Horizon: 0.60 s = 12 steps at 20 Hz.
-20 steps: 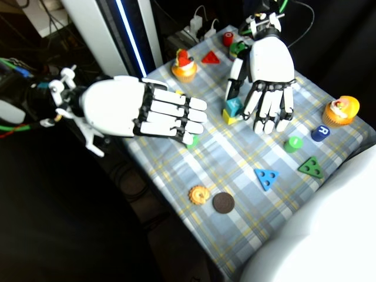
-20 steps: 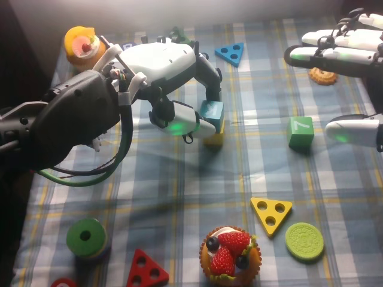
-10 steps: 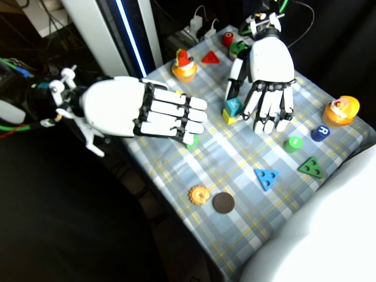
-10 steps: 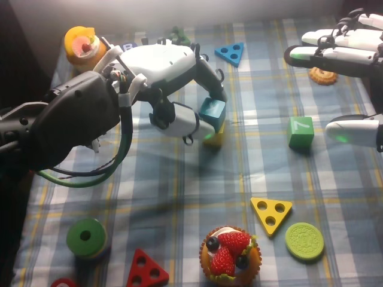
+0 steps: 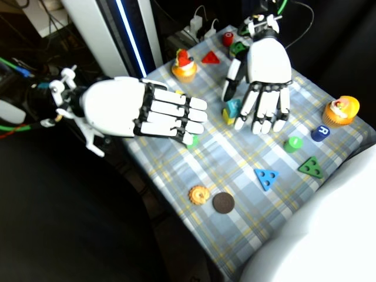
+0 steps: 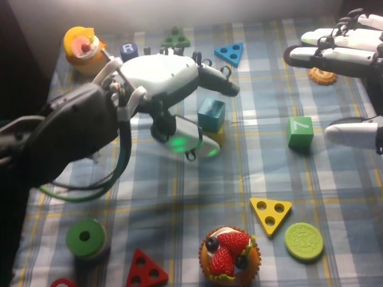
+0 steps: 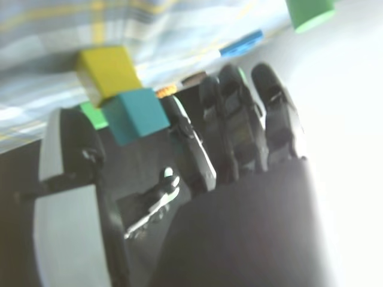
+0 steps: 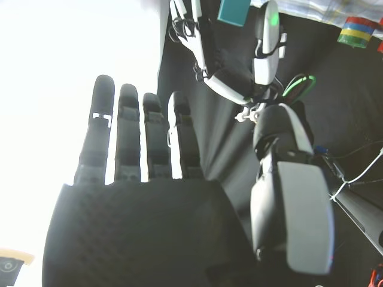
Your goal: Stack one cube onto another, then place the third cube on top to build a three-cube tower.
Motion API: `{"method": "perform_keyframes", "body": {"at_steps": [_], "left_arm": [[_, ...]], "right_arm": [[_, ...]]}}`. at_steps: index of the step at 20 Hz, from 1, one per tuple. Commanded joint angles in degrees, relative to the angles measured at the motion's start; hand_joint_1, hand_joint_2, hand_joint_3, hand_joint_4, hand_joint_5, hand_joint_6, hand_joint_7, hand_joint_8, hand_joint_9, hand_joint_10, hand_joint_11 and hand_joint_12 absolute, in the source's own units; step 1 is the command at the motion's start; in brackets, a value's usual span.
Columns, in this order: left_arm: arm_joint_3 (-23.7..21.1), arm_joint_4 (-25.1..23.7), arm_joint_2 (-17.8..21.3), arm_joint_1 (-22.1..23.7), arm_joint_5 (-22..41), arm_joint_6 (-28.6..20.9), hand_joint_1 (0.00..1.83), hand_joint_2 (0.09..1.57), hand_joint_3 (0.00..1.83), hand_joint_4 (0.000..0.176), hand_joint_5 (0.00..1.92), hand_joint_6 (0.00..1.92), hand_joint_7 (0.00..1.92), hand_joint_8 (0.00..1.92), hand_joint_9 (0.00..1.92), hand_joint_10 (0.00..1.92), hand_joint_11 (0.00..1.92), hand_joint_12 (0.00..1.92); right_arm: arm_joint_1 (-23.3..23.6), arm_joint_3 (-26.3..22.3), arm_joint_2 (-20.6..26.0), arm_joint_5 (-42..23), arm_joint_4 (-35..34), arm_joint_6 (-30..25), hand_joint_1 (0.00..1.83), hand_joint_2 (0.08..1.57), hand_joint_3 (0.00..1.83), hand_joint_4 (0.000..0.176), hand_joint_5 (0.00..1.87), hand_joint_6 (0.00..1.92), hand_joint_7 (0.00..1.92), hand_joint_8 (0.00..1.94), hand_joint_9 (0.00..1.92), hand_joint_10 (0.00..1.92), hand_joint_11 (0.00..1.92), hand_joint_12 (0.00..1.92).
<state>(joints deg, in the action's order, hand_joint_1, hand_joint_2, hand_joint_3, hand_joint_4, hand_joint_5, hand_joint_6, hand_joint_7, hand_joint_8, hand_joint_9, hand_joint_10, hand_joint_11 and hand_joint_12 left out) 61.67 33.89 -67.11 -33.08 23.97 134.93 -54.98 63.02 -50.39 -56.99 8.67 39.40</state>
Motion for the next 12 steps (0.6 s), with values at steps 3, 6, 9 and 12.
{"method": "perform_keyframes", "body": {"at_steps": [3,6,9,12], "left_arm": [[-4.24,-6.73,4.91,-0.91,12.94,-7.55,0.72,0.82,0.00,0.176,0.05,0.01,0.14,0.00,0.15,0.01,0.00,0.25],[-9.21,-10.25,10.53,-2.88,20.86,-13.15,0.59,0.85,0.01,0.176,0.00,0.00,0.06,0.00,0.05,0.00,0.00,0.00],[-13.53,-12.17,15.92,-6.50,29.38,-19.24,0.59,0.82,0.00,0.176,0.00,0.00,0.03,0.01,0.05,0.01,0.03,0.01],[-16.14,-12.87,18.49,-9.21,34.50,-21.36,0.57,0.84,0.00,0.176,0.00,0.00,0.02,0.00,0.03,0.00,0.06,0.03]], "right_arm": [[2.05,1.81,-1.95,-2.25,-1.77,-0.29,0.73,1.02,0.00,0.052,0.28,0.01,0.17,0.00,0.18,0.00,0.00,0.82],[4.09,3.98,-4.79,3.78,-1.56,1.13,0.77,0.96,0.00,0.036,0.37,0.01,0.21,0.00,0.23,0.01,0.00,0.85],[6.21,6.21,-7.78,9.86,-1.56,3.28,0.81,0.93,0.00,0.017,0.50,0.01,0.26,0.00,0.22,0.01,0.00,0.78],[6.96,7.30,-9.10,12.95,-1.58,4.16,0.85,0.95,0.00,0.000,0.61,0.01,0.25,0.00,0.16,0.00,0.00,0.54]]}}
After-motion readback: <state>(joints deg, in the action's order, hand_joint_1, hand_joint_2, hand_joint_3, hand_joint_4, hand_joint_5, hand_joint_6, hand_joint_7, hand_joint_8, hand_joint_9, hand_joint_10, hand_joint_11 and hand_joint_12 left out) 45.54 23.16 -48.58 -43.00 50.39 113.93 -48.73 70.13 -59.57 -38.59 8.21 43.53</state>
